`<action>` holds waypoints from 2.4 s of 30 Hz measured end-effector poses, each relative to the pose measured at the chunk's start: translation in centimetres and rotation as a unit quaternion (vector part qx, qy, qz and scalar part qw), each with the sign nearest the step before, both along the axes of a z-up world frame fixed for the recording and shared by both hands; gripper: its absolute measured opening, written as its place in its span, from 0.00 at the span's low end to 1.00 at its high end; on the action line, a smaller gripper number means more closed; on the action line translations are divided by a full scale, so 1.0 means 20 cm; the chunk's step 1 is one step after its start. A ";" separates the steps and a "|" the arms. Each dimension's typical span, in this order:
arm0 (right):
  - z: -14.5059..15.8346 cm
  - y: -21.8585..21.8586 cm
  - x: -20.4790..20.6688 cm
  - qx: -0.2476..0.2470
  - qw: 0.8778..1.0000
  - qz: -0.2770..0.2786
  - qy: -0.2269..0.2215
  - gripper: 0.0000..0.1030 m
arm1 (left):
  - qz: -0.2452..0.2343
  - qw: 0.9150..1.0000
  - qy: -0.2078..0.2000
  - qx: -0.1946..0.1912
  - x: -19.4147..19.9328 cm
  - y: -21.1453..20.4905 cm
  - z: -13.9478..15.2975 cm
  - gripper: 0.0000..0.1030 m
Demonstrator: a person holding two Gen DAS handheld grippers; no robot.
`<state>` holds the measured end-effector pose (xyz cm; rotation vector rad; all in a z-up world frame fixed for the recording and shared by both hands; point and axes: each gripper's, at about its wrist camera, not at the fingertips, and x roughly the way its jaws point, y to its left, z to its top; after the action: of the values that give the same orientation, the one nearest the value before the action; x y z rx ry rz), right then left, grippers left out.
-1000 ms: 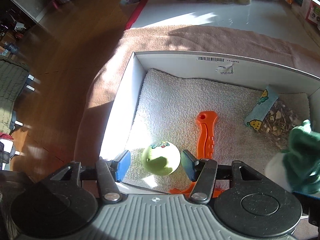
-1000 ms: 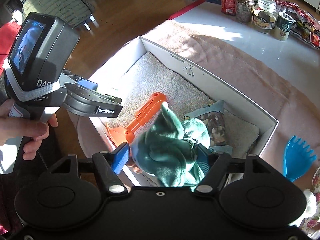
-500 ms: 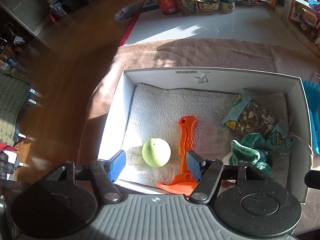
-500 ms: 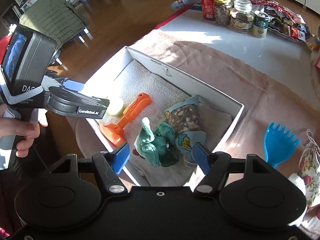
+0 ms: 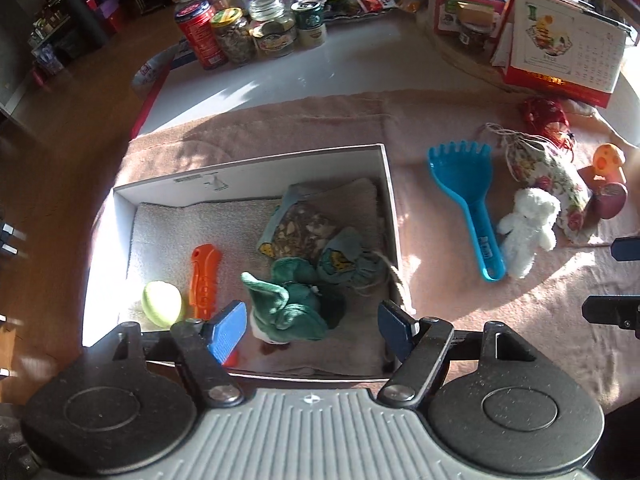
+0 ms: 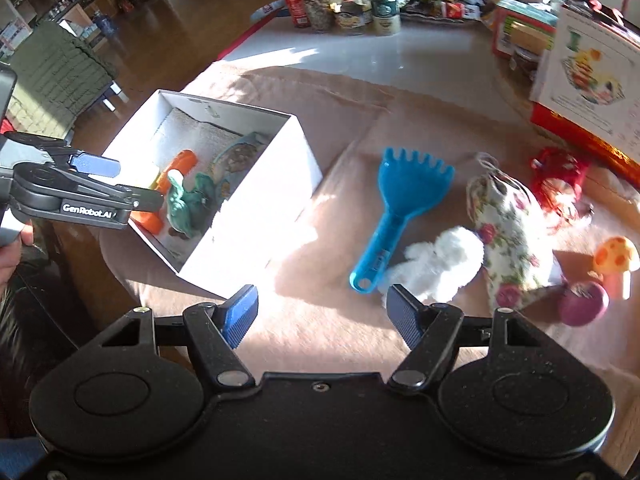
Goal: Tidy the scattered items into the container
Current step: 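Grasp the blue rake handle with the left gripper while the right grasps the purple ball, then lift the blue rake and purple ball toward the white box with both grippers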
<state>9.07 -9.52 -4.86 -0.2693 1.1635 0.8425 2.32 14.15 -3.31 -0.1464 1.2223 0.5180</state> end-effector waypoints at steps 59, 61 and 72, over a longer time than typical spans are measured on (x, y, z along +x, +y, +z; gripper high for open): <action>-0.59 -0.69 0.68 -0.062 0.978 -0.192 0.046 0.49 | -0.041 0.992 0.049 -0.109 0.86 -0.31 -0.79 0.24; -0.57 -0.71 0.65 -0.059 0.979 -0.189 0.047 0.49 | -0.044 0.992 0.049 -0.110 0.84 -0.32 -0.77 0.24; -0.50 -0.82 0.46 -0.062 0.980 -0.180 0.049 0.49 | -0.055 0.994 0.036 -0.092 0.68 -0.40 -0.58 0.24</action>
<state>18.31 -25.82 -14.94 -0.1142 1.3113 0.4693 15.89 6.14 -14.85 -0.2165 1.3412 0.3170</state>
